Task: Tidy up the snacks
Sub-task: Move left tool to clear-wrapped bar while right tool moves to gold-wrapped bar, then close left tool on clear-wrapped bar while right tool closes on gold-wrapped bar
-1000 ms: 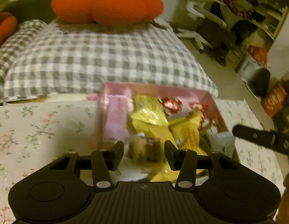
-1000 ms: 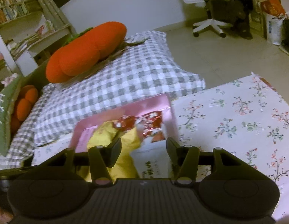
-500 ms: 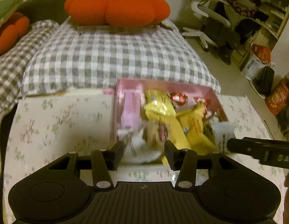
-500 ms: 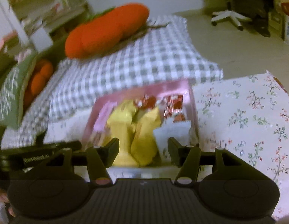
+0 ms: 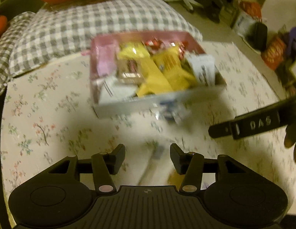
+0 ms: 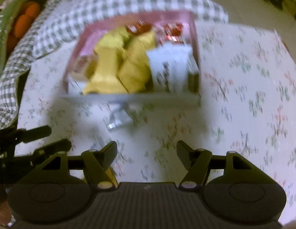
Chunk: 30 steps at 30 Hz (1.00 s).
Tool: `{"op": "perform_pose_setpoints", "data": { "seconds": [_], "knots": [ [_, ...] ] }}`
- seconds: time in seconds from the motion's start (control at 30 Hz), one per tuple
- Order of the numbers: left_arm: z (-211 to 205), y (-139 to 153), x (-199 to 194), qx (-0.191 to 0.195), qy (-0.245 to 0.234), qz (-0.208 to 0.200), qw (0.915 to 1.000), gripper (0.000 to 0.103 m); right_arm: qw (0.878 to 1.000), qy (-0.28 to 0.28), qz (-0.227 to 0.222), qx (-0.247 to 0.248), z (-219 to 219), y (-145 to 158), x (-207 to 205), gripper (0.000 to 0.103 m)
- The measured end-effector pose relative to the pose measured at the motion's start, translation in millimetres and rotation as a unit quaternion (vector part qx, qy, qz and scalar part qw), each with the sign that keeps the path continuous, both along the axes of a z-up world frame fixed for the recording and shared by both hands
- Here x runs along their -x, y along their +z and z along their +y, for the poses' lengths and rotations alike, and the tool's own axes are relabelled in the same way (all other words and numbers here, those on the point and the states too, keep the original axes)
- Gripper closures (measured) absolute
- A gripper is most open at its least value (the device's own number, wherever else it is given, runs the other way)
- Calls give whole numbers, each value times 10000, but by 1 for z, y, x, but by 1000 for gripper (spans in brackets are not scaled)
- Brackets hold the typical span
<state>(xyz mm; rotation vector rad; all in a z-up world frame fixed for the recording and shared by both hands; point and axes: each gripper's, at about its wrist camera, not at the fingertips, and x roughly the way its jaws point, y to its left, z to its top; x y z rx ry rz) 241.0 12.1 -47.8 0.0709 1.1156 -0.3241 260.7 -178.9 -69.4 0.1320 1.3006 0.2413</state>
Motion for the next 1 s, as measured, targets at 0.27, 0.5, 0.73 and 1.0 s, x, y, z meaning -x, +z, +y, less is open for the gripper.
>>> {"op": "perform_pose_setpoints", "data": {
  "seconds": [0.27,0.5,0.73,1.0],
  "knots": [
    [-4,-18,15,-140,-217,194,9995,50,9994,329,58,-60,0,6,14,31],
    [-12,-24,18,-56,-445,283,9986,51,9970,673,34,388,7,-5,20,31],
    [-15,-39,20,-289,-567,380,9973,51,9955,883,107,314,14,-4,23,31],
    [-12,-45,17,-487,-490,400,9968,76,9932,1123,291,91,24,-6,26,31]
  ]
}}
